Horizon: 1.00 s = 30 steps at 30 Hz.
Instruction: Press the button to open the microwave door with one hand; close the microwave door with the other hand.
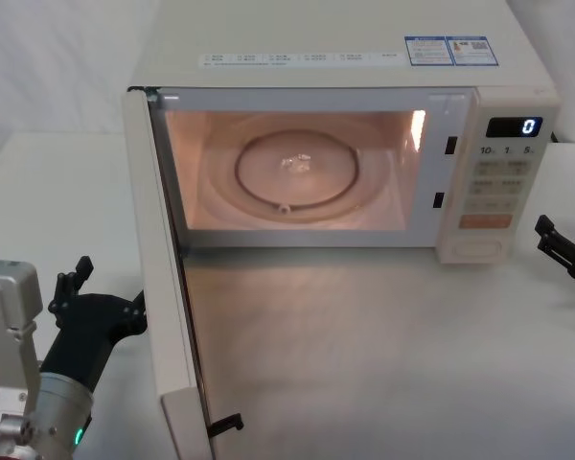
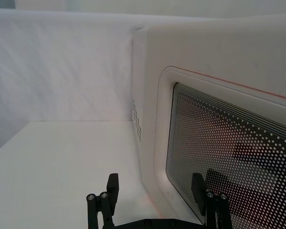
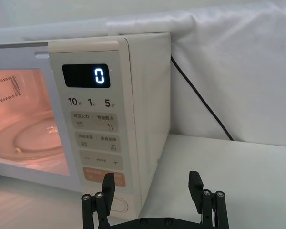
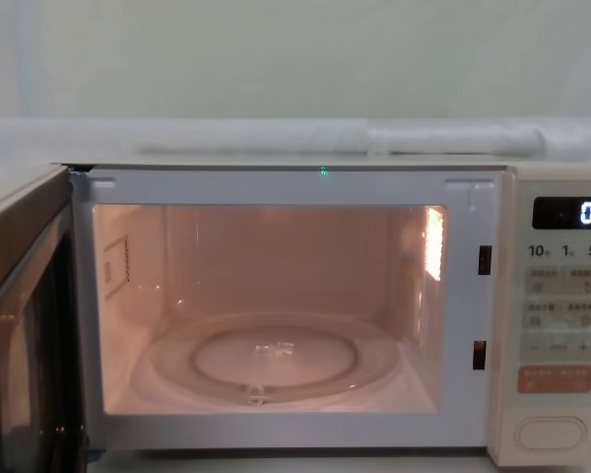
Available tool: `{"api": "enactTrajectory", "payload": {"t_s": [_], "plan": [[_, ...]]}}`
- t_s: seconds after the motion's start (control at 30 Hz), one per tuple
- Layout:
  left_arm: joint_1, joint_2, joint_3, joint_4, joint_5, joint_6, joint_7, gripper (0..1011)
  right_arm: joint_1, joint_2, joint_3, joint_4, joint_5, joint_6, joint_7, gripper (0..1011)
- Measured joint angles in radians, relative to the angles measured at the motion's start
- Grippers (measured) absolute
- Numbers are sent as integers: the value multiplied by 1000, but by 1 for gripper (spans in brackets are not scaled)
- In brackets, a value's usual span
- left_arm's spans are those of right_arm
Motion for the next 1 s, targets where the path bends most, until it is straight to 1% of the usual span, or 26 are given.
{"api": "enactTrajectory", "payload": {"t_s": [0.73, 0.77, 0.83, 0.9, 0.97, 1.0], "plan": [[0, 0, 0, 0, 0, 0, 0, 993, 0, 0, 0, 0, 0, 0, 0, 1002], [0, 0, 0, 0, 0, 0, 0, 944, 0, 0, 0, 0, 0, 0, 0, 1002], [0, 0, 0, 0, 0, 0, 0, 932, 0, 0, 0, 0, 0, 0, 0, 1002], [0, 0, 0, 0, 0, 0, 0, 872, 0, 0, 0, 0, 0, 0, 0, 1002], [0, 0, 0, 0, 0, 0, 0, 840, 0, 0, 0, 0, 0, 0, 0, 1002], [0, 0, 0, 0, 0, 0, 0, 786, 0, 0, 0, 0, 0, 0, 0, 1002]]}}
